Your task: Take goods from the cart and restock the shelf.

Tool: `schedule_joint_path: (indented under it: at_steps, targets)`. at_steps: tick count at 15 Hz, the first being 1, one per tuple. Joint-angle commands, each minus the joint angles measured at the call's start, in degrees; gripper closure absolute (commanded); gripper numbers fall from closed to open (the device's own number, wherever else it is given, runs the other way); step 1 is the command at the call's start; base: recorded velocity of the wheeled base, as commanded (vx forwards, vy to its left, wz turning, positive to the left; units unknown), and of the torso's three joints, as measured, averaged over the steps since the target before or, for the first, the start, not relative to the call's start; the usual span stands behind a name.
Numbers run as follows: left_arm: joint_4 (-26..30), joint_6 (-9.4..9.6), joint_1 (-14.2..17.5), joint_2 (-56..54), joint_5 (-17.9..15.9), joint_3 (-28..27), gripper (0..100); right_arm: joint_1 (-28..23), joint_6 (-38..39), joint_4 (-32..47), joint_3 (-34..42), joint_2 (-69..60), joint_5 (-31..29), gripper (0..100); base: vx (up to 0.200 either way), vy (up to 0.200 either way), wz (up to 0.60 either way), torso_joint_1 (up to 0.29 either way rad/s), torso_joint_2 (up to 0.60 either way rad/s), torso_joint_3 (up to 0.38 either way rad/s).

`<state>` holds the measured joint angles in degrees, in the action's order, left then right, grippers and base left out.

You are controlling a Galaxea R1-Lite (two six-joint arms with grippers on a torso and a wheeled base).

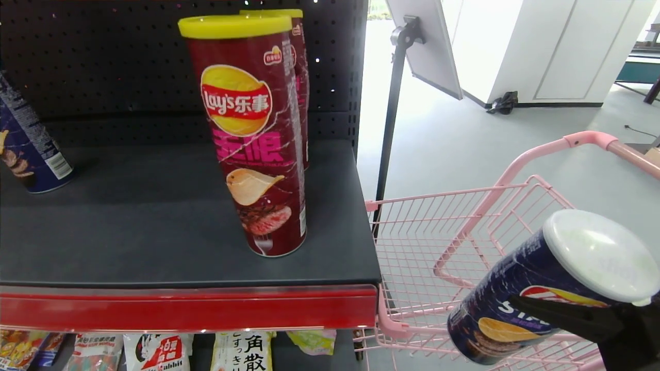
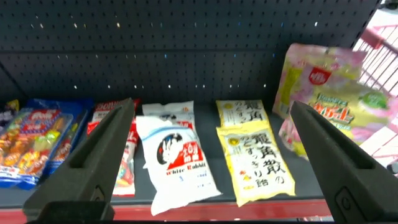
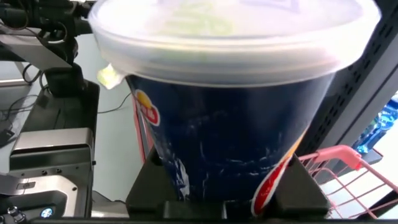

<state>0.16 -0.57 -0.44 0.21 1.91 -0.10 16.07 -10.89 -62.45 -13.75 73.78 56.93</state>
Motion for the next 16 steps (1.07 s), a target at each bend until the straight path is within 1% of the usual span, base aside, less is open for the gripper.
schedule_joint_path:
  at_steps: [1, 11, 16]
  targets:
    - [0.0, 0.05, 0.0, 0.1, 0.0, 0.0, 0, 0.0, 0.0, 0.1, 0.0, -0.4, 0.0, 100, 0.0, 0.0, 0.0, 0.193, -0.51, -0.33]
    - [0.0, 0.05, 0.0, 0.1, 0.0, 0.0, 0, 0.5, -0.1, 0.0, 0.2, -2.1, 0.1, 100, 0.0, 0.0, 0.0, 0.231, -0.57, -0.334]
    - [0.0, -0.04, 0.0, 0.1, 0.0, 0.0, 0, 1.7, -0.1, 0.1, -1.1, -3.7, 0.2, 100, 0.0, 0.0, 0.0, 0.191, -0.43, -0.241]
